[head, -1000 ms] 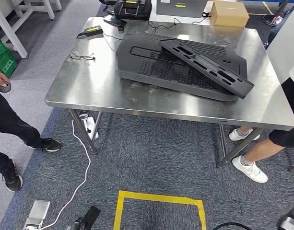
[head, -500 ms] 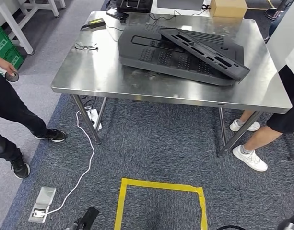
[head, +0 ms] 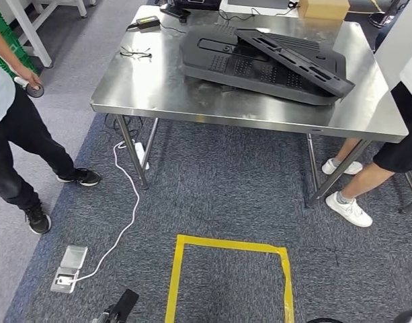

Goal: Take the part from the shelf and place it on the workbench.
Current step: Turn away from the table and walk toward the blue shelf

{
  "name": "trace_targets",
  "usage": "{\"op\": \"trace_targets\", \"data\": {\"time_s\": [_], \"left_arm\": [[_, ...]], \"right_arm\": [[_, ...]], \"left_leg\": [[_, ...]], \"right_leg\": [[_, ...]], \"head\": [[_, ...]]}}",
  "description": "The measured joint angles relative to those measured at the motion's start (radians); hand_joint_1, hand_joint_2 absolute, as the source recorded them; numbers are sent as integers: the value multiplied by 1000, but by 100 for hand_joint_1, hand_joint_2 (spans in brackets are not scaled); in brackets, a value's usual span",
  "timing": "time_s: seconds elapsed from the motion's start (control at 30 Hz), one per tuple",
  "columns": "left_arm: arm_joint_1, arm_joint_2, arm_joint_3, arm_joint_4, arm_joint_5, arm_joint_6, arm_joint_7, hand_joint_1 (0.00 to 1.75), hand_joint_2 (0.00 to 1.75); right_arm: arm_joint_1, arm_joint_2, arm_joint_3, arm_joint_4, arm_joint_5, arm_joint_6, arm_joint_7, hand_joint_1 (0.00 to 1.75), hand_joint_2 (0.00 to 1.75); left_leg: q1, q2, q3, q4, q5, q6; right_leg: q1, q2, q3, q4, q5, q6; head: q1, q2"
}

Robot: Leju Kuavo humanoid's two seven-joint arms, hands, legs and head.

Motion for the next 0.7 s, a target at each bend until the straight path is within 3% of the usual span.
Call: {"op": "trace_targets", "data": {"time_s": [0.03,0.07,0.13,0.17,0.23,0.3,0.33,0.37,0.4,0.47,0.53,0.57,0.63,0.67,0.7], "left_arm": [[0,-1,0,0,0,0,0,0,0],[0,-1,0,0,0,0,0,0,0],[1,-1,1,0,0,0,-1,0,0],[3,-1,1,0,0,0,-1,0,0],[5,-1,3,0,0,0,-1,0,0],[5,-1,5,0,0,1,-1,0,0],[5,-1,6,0,0,1,-1,0,0],[4,-1,7,0,-1,1,-1,0,0],[4,-1,8,0,-1,1,-1,0,0],[3,0,9,0,-1,1,-1,0,0],[-1,0,9,0,-1,1,-1,0,0],[-2,0,9,0,-1,1,-2,0,0],[0,-1,9,0,-1,1,-2,0,0],[1,-1,9,0,-1,2,-2,0,0],[1,-1,10,0,-1,2,-2,0,0]], "right_arm": [[-2,0,0,-2,0,0,0,0,0],[-3,0,0,-4,-2,0,0,0,0],[-2,1,-1,-6,-8,0,-1,0,0],[-1,1,-2,-6,-12,0,-1,0,0],[0,2,-4,-6,-18,0,-3,0,0],[1,3,-7,-6,-23,0,-5,0,0],[1,3,-10,-6,-25,0,-7,0,0],[2,4,-12,-6,-27,0,-10,0,0],[2,4,-15,-6,-29,0,-13,0,0],[3,5,-19,-6,-31,0,-18,0,0],[3,6,-21,-8,-31,0,-20,0,0],[4,6,-22,-10,-31,0,-21,0,0],[5,7,-24,-11,-33,0,-22,0,0],[7,7,-25,-11,-35,0,-22,0,0],[9,7,-25,-11,-36,0,-22,0,0]], "left_leg": [[-1,-1,-6,0,10,-4],[-1,-1,-12,0,20,-10],[2,-1,-24,-1,33,-21],[4,-1,-31,7,20,-26],[7,-3,-53,76,-67,-35],[10,-3,-77,203,-163,-43],[11,-3,-81,260,-180,-46],[13,-3,-73,291,-170,-49],[15,-3,-52,290,-142,-50],[20,-2,34,196,-96,-53],[22,-3,126,62,-113,-48],[21,-4,150,22,-127,-43],[18,-3,148,5,-127,-26],[18,0,139,6,-117,-17],[19,3,128,6,-105,-8]], "right_leg": [[4,3,47,-72,-7,-7],[8,4,71,-116,-13,-12],[10,1,66,-136,-2,-20],[9,-1,55,-136,10,-27],[6,-7,26,-133,34,-39],[7,-10,-11,-120,53,-44],[7,-12,-32,-112,63,-44],[6,-13,-54,-101,72,-42],[5,-13,-78,-89,79,-39],[4,-13,-122,-61,92,-31],[6,-13,-153,-33,101,-21],[7,-13,-162,-25,107,-15],[5,-13,-172,-21,123,-2],[3,-12,-176,-18,115,4],[1,-11,-183,-1,87,11]], "head": [[-1,0],[-1,0],[-2,0],[-2,0],[-3,0],[-4,0],[-4,0],[-4,0],[-4,0],[-4,0],[-3,0],[-3,0],[-2,0],[-2,0],[-1,0]]}}
